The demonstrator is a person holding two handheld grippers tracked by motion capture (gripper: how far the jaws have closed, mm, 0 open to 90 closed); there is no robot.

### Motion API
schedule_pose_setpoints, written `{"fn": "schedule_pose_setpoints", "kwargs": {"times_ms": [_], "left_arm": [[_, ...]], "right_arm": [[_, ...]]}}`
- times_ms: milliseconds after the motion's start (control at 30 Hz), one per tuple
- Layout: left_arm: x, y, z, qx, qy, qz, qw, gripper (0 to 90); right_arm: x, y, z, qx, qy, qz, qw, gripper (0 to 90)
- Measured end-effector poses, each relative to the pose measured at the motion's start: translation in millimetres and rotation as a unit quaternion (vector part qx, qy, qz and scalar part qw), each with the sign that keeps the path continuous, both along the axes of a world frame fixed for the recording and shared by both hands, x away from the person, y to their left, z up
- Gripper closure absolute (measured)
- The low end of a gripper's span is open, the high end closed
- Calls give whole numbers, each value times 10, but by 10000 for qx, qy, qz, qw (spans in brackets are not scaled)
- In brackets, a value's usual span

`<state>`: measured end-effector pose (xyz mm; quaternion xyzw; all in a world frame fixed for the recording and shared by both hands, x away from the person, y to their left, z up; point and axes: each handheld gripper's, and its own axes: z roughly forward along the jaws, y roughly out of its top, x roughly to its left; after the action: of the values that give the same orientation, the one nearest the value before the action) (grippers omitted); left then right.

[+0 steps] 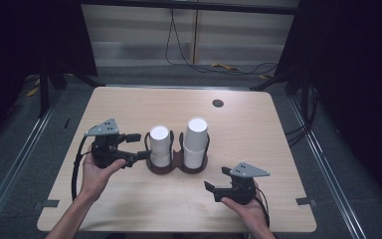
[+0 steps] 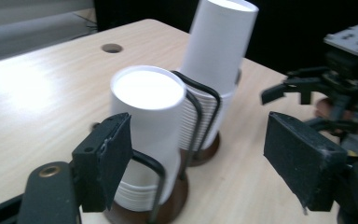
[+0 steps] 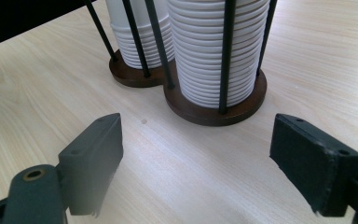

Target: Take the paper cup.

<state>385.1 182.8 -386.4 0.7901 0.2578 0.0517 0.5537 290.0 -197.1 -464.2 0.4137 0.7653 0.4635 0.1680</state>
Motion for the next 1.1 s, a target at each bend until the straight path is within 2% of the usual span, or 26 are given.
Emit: {"fn": "schedule_pose_setpoints", "kwargs": {"times_ms": [33, 133, 233, 267, 400, 567, 700, 767, 833, 900, 1100], "left_arm": [[17, -4, 13, -32, -10, -11, 10000, 234], [59, -45, 58, 128, -153, 22, 9998, 234], [127, -85, 90, 263, -186, 79, 9994, 218], [170, -101, 99, 327, -111, 59, 9994, 209], [293, -175, 107, 594, -62, 81, 9982, 210], [383, -263, 160, 744, -16, 36, 9972, 216], [430, -378, 205, 1176, -12, -29, 9931, 214], [440, -432, 191, 1306, -48, -14, 9914, 215], [463, -457, 181, 1409, -44, -17, 9900, 219], [493, -475, 164, 1384, 32, -107, 9903, 224], [523, -557, 139, 1634, 45, -134, 9865, 224]], "right_arm": [[0, 5, -2, 14, -1, 1, 10000, 170], [-7, 18, -8, -7, 7, 10, 10000, 170], [-8, 21, -8, -2, 12, 27, 10000, 170], [-9, 20, -8, 4, 13, 31, 10000, 170], [-7, 12, -11, 9, 1, 32, 10000, 170], [-11, -10, -16, -21, 0, 9, 10000, 171], [-4, -18, -21, -34, 28, 4, 10000, 171], [-5, -16, -21, -46, 24, 11, 10000, 173], [-6, -8, -26, -90, 57, 8, 9999, 186], [-9, -1, -34, -94, 113, 38, 9999, 186], [-1, 0, -36, -82, 115, 55, 9999, 184]]}}
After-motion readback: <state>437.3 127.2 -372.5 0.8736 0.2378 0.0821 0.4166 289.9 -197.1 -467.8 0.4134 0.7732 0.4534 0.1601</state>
